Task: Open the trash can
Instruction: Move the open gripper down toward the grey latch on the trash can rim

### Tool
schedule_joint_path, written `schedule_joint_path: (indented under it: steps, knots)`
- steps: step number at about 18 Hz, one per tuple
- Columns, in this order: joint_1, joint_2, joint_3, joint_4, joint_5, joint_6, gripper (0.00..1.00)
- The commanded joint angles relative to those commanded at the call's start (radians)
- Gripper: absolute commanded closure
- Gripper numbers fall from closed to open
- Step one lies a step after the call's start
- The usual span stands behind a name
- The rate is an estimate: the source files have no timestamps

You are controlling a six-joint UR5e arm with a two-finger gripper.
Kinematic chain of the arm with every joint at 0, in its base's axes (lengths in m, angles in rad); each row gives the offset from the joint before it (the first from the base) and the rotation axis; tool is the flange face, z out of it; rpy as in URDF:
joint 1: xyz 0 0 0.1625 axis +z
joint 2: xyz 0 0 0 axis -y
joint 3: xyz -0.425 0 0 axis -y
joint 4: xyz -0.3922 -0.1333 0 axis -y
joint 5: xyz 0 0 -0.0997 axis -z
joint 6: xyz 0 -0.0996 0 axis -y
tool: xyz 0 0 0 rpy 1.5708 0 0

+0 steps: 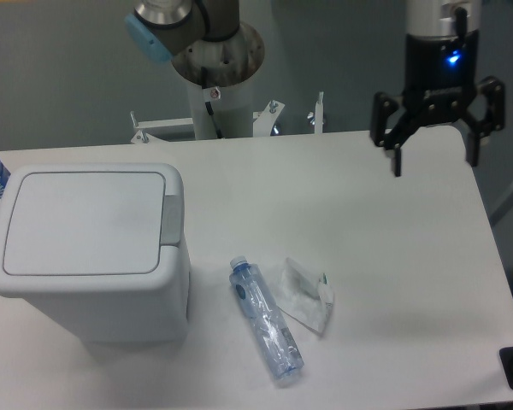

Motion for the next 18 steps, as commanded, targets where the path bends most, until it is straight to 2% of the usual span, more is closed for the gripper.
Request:
schedule_joint_path:
  steps: [9, 12, 18]
  knots:
    - [-0.143, 0.008, -0.058, -0.005, -0.003, -0.155, 0.00]
    - [-0.173, 0.012, -0.090, -0.005, -0.002, -0.190, 0.00]
    - [-0.224, 0.018, -0.104, -0.005, -0.003, -0.239, 0.00]
